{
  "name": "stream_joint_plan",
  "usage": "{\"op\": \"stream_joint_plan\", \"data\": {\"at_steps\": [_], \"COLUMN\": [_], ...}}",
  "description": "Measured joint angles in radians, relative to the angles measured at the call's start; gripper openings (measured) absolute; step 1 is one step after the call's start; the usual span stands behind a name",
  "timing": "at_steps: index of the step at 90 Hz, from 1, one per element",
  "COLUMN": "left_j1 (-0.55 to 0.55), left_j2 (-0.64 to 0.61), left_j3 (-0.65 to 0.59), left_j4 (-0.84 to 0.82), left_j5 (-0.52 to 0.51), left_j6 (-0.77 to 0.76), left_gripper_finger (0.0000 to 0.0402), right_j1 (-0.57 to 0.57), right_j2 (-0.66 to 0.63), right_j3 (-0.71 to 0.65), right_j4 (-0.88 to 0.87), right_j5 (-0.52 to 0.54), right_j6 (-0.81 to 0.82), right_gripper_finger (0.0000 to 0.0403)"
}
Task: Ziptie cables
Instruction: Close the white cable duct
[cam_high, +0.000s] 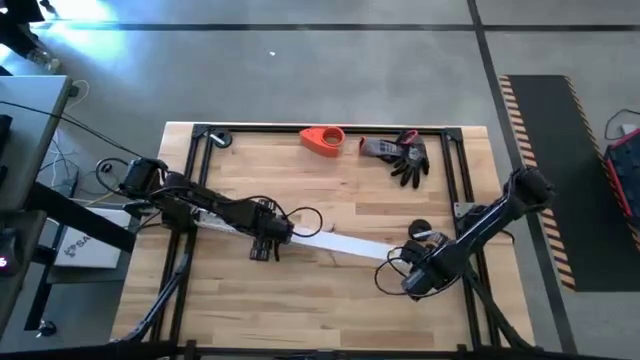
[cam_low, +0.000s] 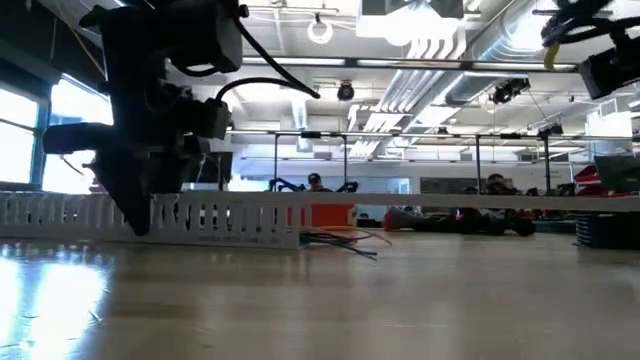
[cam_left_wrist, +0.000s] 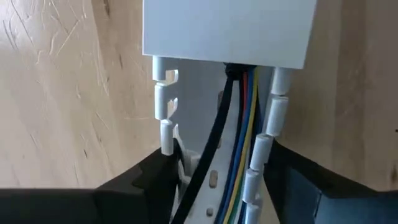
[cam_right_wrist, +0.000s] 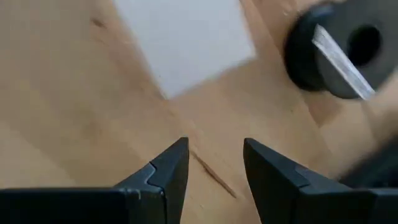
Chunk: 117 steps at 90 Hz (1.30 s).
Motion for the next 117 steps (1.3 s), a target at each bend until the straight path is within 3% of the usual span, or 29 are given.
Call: {"op": "stream_joint_plan", "data": {"at_steps": [22, 39, 62, 79, 91, 117], "left_j1": [-0.018, -0.025, -0.025, 0.005, 0.028, 0.030], "left_j2": [0.002, 0.004, 0.005, 0.005, 0.005, -0.002], "left_j3": [-0.001, -0.003, 0.010, 0.016, 0.029, 0.123], "left_j4": [0.077, 0.146, 0.128, 0.092, 0.048, -0.160], "left_j5": [-0.001, 0.003, -0.016, -0.010, 0.056, 0.056], "left_j6": [0.036, 0.030, 0.023, 0.007, 0.036, -0.002], "left_gripper_finger": [0.0188, 0.0188, 0.0191, 0.0250, 0.0296, 0.0310], "right_j1": [-0.037, -0.102, -0.139, -0.122, -0.116, -0.116], "right_j2": [0.000, 0.000, 0.000, 0.000, 0.000, 0.000], "right_j3": [-0.043, -0.049, -0.049, -0.046, -0.045, -0.045], "right_j4": [0.070, 0.168, 0.176, 0.161, 0.177, 0.188], "right_j5": [0.051, 0.106, 0.080, 0.110, 0.114, 0.119], "right_j6": [-0.001, -0.111, -0.166, -0.124, -0.109, -0.117], "right_gripper_finger": [0.0137, 0.0137, 0.0137, 0.0137, 0.0137, 0.0137]}}
